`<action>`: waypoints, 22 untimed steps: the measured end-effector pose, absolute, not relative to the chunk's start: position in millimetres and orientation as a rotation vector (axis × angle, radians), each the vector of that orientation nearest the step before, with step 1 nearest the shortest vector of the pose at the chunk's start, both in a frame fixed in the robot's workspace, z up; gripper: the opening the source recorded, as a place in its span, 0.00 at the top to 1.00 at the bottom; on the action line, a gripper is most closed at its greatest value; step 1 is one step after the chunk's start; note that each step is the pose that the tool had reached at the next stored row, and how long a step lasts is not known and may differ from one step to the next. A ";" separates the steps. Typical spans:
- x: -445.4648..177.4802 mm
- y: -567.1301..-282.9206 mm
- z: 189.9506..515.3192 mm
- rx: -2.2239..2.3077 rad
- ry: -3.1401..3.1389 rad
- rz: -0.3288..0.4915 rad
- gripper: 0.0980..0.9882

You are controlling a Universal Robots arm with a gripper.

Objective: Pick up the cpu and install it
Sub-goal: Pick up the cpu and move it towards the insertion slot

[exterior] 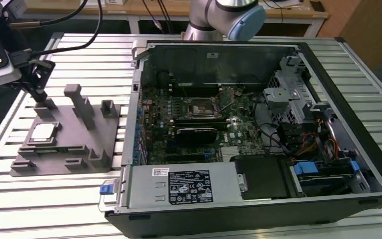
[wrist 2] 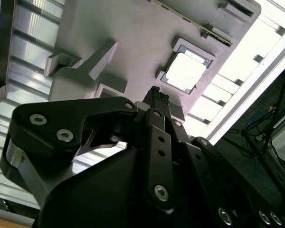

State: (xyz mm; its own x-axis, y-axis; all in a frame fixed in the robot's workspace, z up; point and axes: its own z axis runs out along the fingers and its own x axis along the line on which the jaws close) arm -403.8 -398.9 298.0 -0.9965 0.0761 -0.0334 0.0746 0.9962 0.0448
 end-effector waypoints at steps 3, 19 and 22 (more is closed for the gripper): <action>-404.7 -399.2 295.8 0.117 3.104 0.068 0.99; -406.5 -399.5 283.4 0.117 3.104 0.068 0.99; -406.7 -399.5 280.9 0.117 3.104 0.068 0.99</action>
